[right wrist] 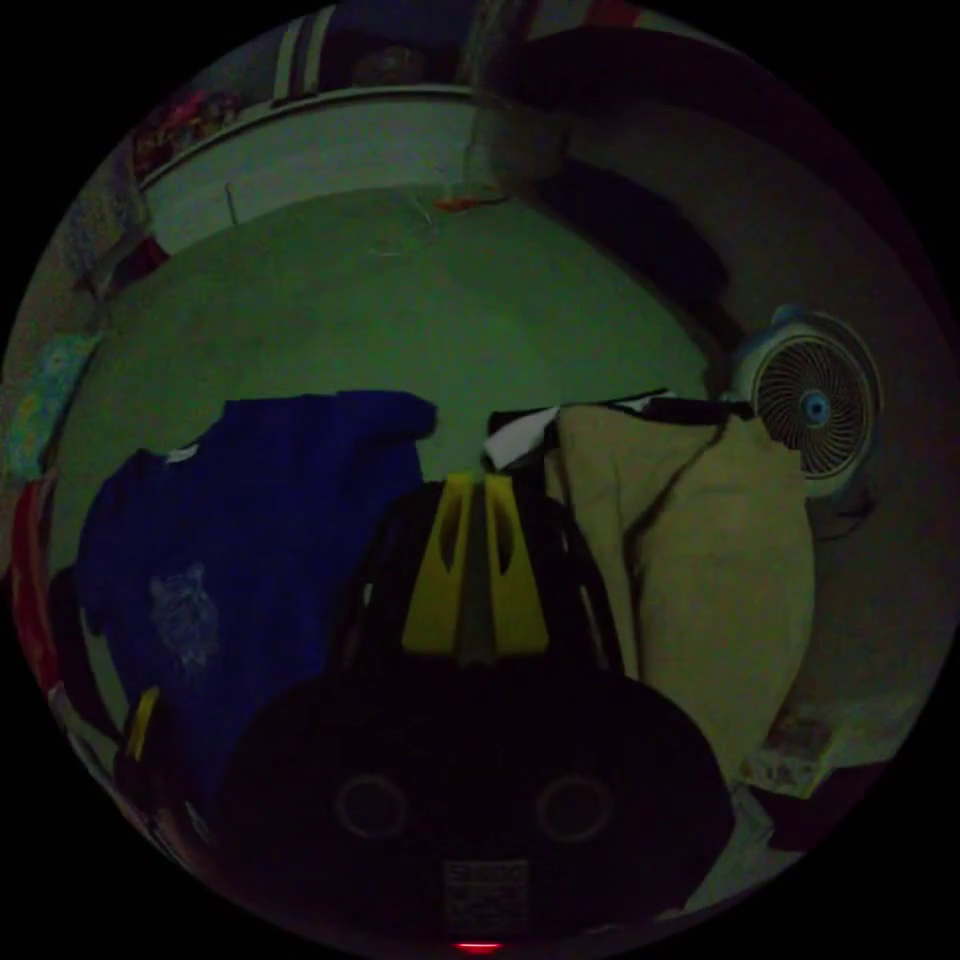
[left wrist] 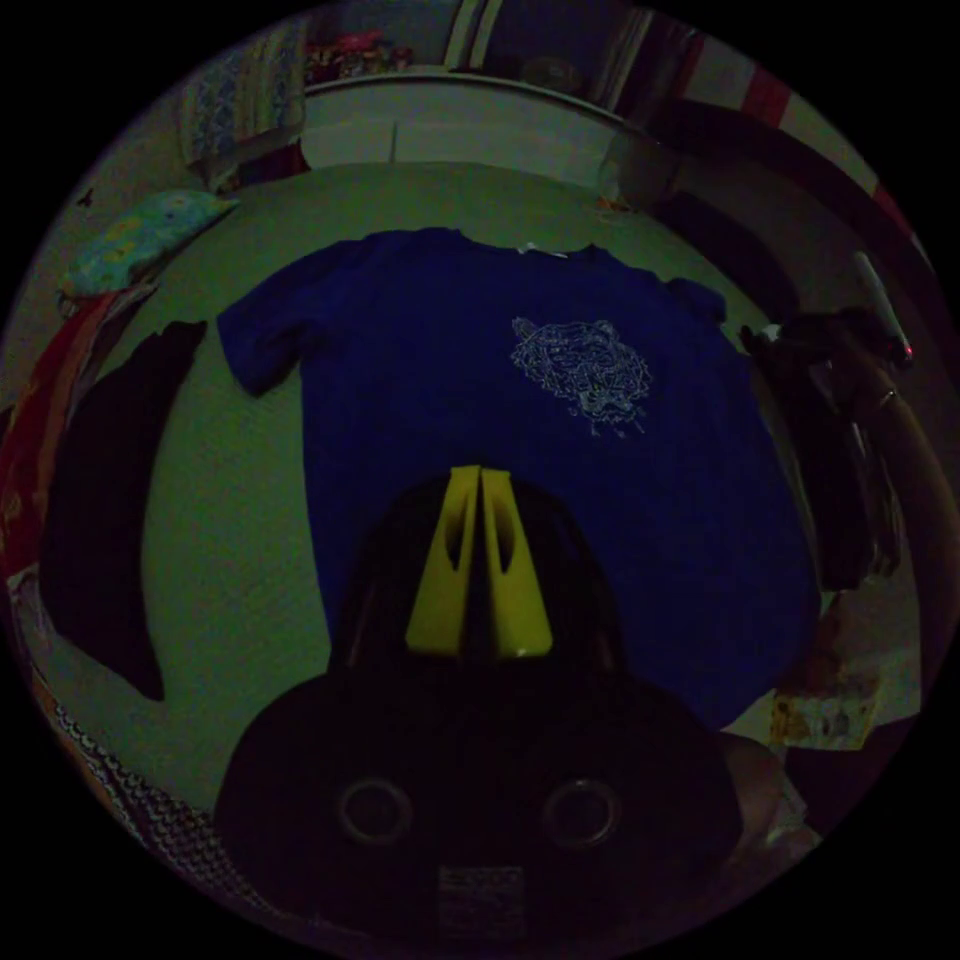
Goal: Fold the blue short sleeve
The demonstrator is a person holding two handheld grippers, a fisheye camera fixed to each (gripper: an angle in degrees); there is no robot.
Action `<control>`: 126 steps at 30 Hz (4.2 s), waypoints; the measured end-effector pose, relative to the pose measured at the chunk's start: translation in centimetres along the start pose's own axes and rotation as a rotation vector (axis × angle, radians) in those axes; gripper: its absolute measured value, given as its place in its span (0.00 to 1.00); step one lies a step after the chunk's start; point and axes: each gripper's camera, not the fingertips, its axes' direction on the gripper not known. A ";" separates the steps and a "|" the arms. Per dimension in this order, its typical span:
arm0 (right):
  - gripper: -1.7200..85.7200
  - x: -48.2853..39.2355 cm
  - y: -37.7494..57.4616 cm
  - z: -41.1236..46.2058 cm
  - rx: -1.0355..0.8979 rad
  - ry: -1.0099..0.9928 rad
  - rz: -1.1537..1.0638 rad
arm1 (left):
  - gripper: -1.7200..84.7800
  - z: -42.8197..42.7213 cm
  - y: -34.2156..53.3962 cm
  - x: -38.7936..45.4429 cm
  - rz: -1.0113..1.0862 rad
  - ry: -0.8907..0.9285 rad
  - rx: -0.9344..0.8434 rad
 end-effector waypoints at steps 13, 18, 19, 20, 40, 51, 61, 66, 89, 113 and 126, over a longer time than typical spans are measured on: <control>0.01 -12.4 11.7 -3.2 0.116 -0.347 0.048 | 0.01 -2.8 -0.6 -2.1 -0.181 0.082 0.140; 0.01 -13.0 10.6 -1.8 -0.044 -0.260 0.142 | 0.01 -5.0 -0.4 -2.9 -0.262 -0.067 0.135; 0.01 -13.0 10.6 -1.5 -0.064 -0.271 0.154 | 0.01 -5.3 -0.5 -2.9 -0.272 -0.094 0.147; 0.01 -13.2 10.5 -1.0 -0.089 -0.312 0.138 | 0.01 -5.3 -0.6 -2.8 -0.294 -0.129 0.135; 0.01 -16.4 12.6 -1.1 -0.033 -0.253 -0.042 | 0.01 -4.8 -2.5 5.5 -0.145 -0.118 0.153; 0.01 -20.8 13.9 0.2 -0.027 -0.235 -0.124 | 0.01 -5.9 -2.9 6.5 -0.142 -0.130 0.197; 0.01 -21.8 14.6 1.5 -0.031 -0.256 -0.119 | 0.01 -6.1 -3.2 6.9 -0.152 -0.117 0.191; 0.00 -22.0 14.8 2.5 -0.047 -0.270 -0.112 | 0.01 -6.0 -3.4 7.2 -0.148 -0.109 0.185; 0.00 -23.6 15.3 6.7 -0.064 -0.295 -0.098 | 0.01 -5.6 -4.1 6.5 -0.150 -0.080 0.167; 0.00 -29.7 14.7 13.5 -0.111 -0.287 -0.120 | 0.01 -5.3 -4.5 0.7 -0.134 -0.177 0.139; 0.00 -38.7 14.6 17.6 -0.134 -0.274 -0.209 | 0.01 -4.3 -5.7 -7.7 -0.144 -0.233 0.113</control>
